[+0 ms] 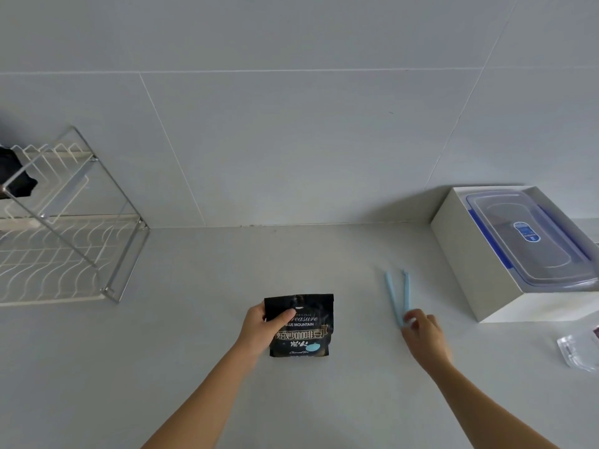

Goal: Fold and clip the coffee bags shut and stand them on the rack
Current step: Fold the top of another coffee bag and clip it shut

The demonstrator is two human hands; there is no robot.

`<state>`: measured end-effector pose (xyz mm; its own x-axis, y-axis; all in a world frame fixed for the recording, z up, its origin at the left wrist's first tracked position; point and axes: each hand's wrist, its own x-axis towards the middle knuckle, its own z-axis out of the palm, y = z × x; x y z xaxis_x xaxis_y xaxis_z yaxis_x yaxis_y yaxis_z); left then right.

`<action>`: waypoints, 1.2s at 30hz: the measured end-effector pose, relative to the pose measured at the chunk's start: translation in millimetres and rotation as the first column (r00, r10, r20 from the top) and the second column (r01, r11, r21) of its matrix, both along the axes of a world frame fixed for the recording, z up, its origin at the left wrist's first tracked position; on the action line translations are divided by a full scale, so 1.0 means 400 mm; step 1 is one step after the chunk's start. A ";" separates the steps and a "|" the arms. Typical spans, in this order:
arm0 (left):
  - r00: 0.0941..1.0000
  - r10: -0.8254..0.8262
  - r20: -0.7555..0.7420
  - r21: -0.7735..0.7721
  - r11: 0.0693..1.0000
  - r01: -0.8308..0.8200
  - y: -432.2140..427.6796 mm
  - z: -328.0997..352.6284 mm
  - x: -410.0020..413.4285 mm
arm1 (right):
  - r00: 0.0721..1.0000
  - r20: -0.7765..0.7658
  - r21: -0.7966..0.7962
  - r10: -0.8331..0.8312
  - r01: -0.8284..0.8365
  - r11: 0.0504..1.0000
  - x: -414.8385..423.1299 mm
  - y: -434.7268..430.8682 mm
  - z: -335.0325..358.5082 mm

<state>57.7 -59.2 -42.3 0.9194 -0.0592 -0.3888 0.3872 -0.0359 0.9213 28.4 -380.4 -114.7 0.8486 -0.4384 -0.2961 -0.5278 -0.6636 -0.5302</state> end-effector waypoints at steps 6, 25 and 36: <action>1.000 -0.007 0.015 0.017 1.000 0.006 0.003 -0.004 -0.004 | 0.994 0.013 -0.132 0.112 -0.109 0.985 -0.024 0.012 0.011; 1.000 0.017 0.013 -0.001 1.000 -0.017 0.003 -0.011 -0.017 | 0.987 -0.137 0.874 -0.087 0.162 0.459 0.032 0.139 0.101; 1.000 0.024 -0.003 -0.021 1.000 -0.024 0.008 -0.017 -0.018 | 0.978 0.191 0.847 0.087 -0.209 0.488 0.054 0.178 0.225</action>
